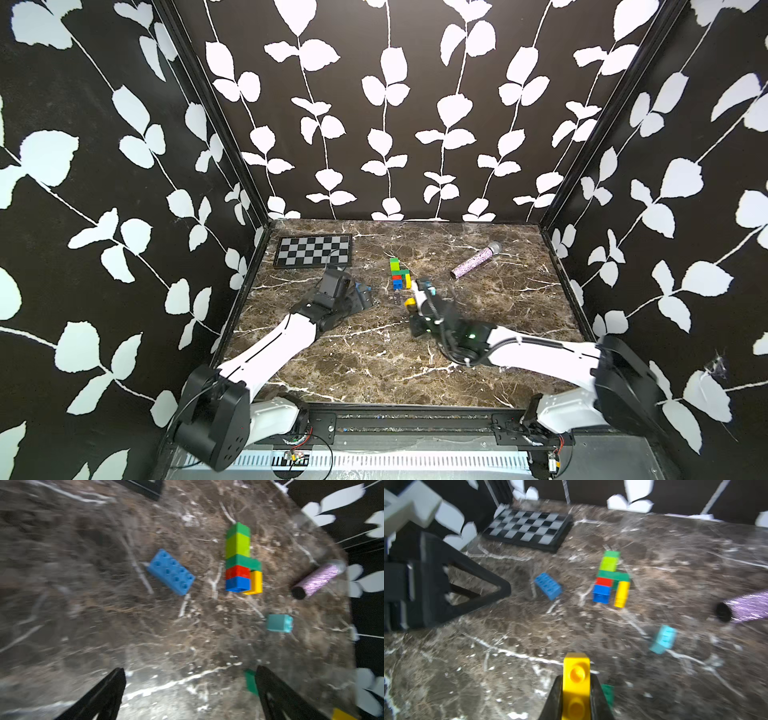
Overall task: Assemble the letter h with lego
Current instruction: Adjust the lego brick at the center of the board.
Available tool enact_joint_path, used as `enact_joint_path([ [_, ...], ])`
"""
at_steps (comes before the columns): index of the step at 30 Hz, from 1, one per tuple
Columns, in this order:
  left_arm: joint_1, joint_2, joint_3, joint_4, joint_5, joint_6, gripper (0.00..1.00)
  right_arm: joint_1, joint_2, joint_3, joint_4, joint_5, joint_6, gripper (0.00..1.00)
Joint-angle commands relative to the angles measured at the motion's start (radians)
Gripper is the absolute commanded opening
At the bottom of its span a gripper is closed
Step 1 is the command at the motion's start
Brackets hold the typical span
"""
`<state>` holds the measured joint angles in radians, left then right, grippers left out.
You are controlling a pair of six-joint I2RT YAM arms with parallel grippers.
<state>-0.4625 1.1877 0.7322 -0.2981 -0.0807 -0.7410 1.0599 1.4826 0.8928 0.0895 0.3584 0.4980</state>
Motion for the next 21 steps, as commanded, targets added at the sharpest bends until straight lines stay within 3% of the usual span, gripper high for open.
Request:
enact_joint_path([
  [1,0.021,-0.054,-0.051,-0.084,-0.225,0.077,0.99,0.061,0.108,0.073,-0.08,0.156,0.095,0.0],
  [7,0.027,-0.048,-0.077,-0.07,-0.24,0.065,0.99,0.097,0.311,0.213,-0.128,0.145,0.15,0.0],
  [21,0.039,0.007,-0.076,-0.083,-0.159,0.024,0.99,0.116,0.422,0.246,-0.167,0.129,0.273,0.0],
])
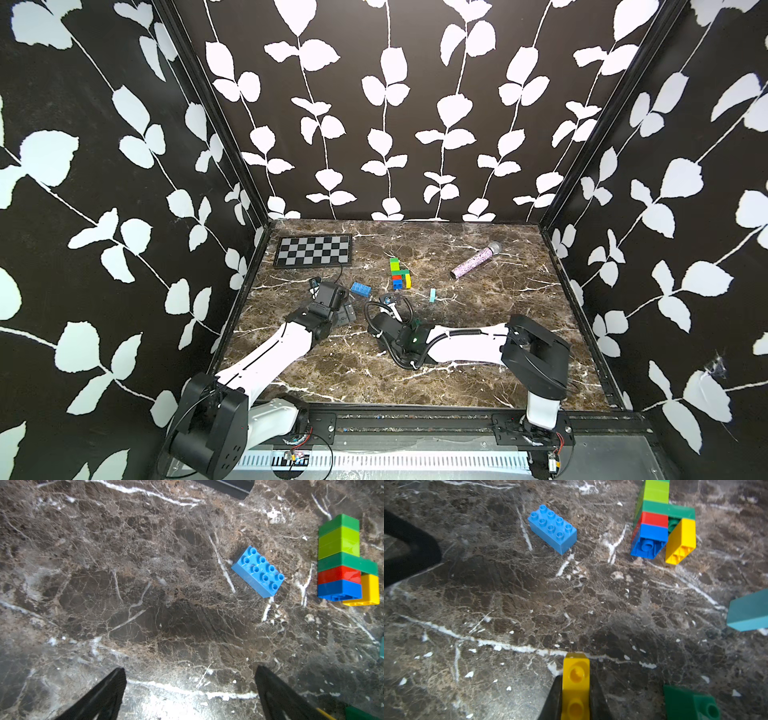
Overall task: Assemble the letter h with lego
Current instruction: Adjust the lego brick at the center of the board.
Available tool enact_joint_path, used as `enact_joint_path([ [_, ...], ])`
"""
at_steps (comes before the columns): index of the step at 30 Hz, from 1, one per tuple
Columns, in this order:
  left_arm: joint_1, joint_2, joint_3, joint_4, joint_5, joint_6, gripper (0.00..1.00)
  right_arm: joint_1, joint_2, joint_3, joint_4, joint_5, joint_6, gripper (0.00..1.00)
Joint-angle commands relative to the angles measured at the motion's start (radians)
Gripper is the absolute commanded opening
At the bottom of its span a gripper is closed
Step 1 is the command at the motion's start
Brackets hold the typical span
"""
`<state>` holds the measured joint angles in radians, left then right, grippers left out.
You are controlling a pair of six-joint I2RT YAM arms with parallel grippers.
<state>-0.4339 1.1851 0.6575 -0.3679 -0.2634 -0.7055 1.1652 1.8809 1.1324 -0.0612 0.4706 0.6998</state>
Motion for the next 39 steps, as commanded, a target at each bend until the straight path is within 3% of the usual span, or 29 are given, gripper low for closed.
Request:
enact_joint_path([
  [1,0.011,0.014,0.0,-0.01,0.032,-0.012,0.99,0.013,0.03,0.011,-0.021,0.017,0.077,0.0],
  [11,0.016,0.019,-0.008,-0.004,0.057,-0.024,0.99,0.017,0.074,0.05,-0.084,0.03,0.138,0.05],
  [22,0.02,0.015,-0.015,0.009,0.091,-0.028,0.99,0.016,0.085,0.052,-0.086,0.033,0.175,0.33],
  [29,0.021,0.01,-0.019,0.017,0.106,-0.024,0.99,0.017,0.058,0.046,-0.057,0.011,0.157,0.74],
  [30,0.022,0.007,-0.019,0.017,0.105,-0.025,0.99,0.017,0.049,0.044,-0.05,0.008,0.15,0.98],
  [39,0.021,-0.008,-0.014,0.015,0.085,0.006,0.99,0.016,-0.053,0.028,0.008,-0.022,0.042,0.99],
])
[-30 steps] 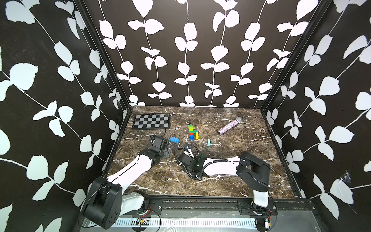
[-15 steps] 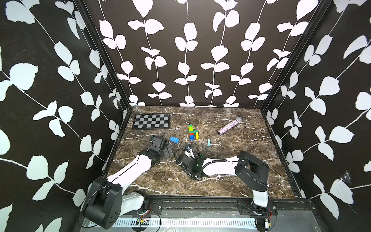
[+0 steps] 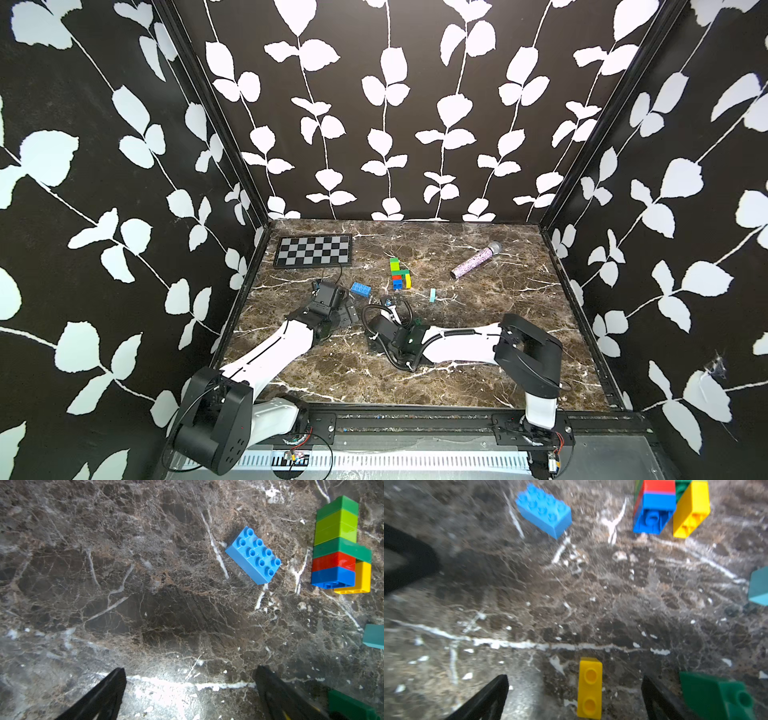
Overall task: Assemble the letter h with lego
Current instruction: Adjust the lego brick at the center of the board, then pick up the lego brick from the center of the board.
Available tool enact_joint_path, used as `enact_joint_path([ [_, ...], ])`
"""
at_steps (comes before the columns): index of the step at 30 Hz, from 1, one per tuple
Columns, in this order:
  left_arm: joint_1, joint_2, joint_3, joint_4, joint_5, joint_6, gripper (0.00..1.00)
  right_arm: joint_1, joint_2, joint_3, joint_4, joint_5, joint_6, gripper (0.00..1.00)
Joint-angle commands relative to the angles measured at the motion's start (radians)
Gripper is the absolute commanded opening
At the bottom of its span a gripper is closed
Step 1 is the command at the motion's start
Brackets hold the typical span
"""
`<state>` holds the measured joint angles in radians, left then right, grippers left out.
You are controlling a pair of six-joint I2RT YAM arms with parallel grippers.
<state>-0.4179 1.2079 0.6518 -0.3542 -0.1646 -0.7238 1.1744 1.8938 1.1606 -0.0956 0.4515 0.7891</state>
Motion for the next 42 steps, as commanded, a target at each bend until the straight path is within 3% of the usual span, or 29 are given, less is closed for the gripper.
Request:
enact_joint_path([
  [1,0.006,-0.031,-0.008,0.001,-0.018,0.028,0.99,0.008,-0.084,0.0,0.041,-0.001,-0.067,0.99],
  [5,0.005,-0.02,-0.001,0.015,-0.007,0.069,0.99,-0.012,-0.178,-0.005,0.023,-0.006,-0.166,0.99],
  [8,0.005,0.008,0.014,0.036,0.039,0.105,0.99,-0.084,-0.283,-0.049,-0.013,-0.058,-0.237,0.99],
  [15,0.005,0.19,0.137,0.092,0.256,0.237,0.99,-0.307,-0.596,-0.353,0.087,-0.13,-0.393,0.99],
  [18,0.002,0.286,0.253,0.026,0.24,0.308,0.98,-0.325,-0.671,-0.508,0.232,-0.144,-0.431,0.99],
  [23,0.002,0.443,0.452,-0.007,0.223,0.476,0.96,-0.325,-0.642,-0.714,0.526,-0.168,-0.445,0.99],
  [30,0.002,0.661,0.658,-0.148,0.107,0.66,0.89,-0.326,-0.64,-0.65,0.422,-0.18,-0.427,0.99],
  [35,0.001,0.741,0.747,-0.241,0.062,0.696,0.86,-0.328,-0.683,-0.667,0.414,-0.143,-0.44,0.99],
  [42,-0.001,0.783,0.773,-0.254,0.107,0.695,0.8,-0.329,-0.662,-0.655,0.408,-0.149,-0.445,0.99],
])
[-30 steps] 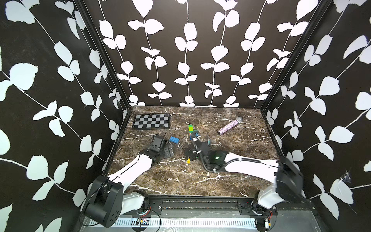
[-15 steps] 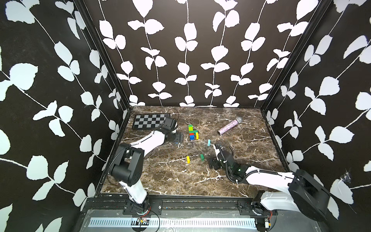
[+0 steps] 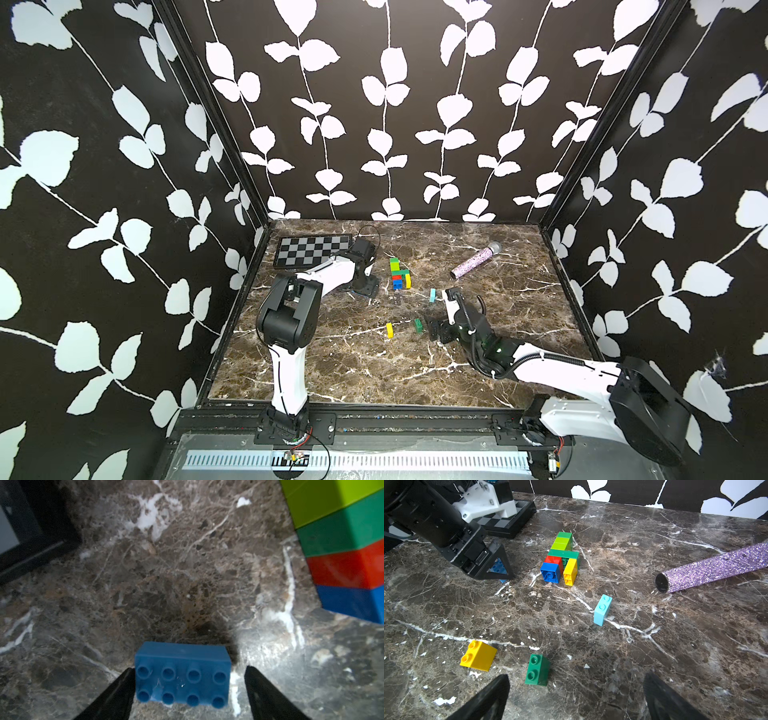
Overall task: Assemble the letter h with lego
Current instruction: Pick up the lego brick from the center of the board.
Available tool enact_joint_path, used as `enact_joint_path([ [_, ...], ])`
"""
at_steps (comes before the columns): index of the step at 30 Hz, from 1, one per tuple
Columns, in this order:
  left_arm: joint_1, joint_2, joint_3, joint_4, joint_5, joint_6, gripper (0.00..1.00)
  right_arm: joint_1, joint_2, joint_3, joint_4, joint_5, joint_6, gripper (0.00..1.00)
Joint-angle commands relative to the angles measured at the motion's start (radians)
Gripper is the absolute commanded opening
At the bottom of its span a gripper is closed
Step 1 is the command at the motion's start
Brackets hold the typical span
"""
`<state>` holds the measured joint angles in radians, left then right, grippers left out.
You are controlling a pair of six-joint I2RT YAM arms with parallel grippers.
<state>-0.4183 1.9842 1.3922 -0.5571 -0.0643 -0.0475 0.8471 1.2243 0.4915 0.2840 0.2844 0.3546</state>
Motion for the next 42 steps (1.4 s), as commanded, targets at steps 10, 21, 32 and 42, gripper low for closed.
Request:
enact_joint_path([
  [10,0.0,0.018,0.048,-0.079,0.019,-0.021,0.67,-0.004,0.018,0.021,0.024,0.016,-0.013,1.0],
  [21,-0.011,-0.001,0.066,-0.102,0.03,-0.088,0.55,-0.005,0.033,0.034,0.006,0.01,-0.012,0.99],
  [32,-0.185,-0.136,0.138,-0.318,-0.154,-0.423,0.22,-0.094,0.056,0.07,-0.148,0.102,0.153,0.93],
  [42,-0.404,-0.274,0.04,-0.324,-0.065,-0.87,0.22,-0.19,0.065,0.054,-0.163,0.014,0.228,0.92],
])
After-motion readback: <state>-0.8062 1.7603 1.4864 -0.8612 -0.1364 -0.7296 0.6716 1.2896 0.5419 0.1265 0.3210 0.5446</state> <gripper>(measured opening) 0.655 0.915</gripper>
